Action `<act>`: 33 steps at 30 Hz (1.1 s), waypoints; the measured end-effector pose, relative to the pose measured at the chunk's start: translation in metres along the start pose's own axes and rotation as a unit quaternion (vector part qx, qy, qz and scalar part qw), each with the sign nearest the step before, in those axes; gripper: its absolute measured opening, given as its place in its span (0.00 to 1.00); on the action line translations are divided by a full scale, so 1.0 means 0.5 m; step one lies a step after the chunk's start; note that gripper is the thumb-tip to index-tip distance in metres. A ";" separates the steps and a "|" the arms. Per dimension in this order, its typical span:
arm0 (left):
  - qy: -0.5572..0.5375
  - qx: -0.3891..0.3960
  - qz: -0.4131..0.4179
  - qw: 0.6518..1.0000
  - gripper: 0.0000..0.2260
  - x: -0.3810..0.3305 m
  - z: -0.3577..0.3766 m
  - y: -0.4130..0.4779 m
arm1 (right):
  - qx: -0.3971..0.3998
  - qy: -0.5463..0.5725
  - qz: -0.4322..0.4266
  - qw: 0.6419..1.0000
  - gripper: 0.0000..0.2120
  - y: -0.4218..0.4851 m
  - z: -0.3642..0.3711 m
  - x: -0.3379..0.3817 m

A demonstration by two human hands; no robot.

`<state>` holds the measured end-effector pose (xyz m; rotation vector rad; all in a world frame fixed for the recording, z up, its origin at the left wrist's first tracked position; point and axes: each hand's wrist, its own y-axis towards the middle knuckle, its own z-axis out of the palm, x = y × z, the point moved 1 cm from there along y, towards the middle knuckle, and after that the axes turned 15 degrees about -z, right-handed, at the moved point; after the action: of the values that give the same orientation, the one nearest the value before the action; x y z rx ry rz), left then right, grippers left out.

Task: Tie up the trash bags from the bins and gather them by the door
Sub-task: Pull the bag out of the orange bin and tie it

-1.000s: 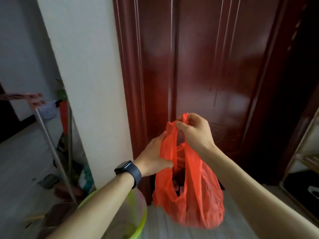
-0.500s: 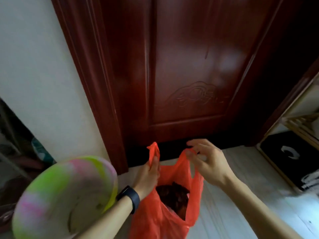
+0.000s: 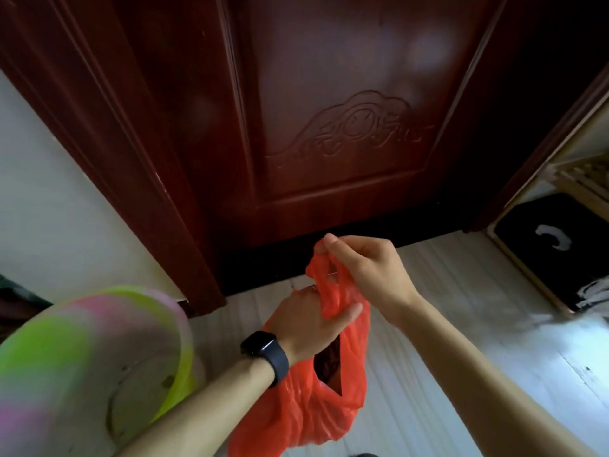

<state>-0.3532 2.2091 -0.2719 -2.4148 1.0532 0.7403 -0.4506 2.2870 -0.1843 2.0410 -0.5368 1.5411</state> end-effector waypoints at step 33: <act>-0.081 -0.020 0.017 0.996 0.39 0.271 0.043 0.023 | -0.115 -0.181 0.224 0.951 0.17 -0.032 0.100 -0.401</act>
<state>-0.2905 2.1397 -0.3733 -2.3295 1.0256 0.9589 -0.4581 2.2686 -0.3907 2.1160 -1.3336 1.2508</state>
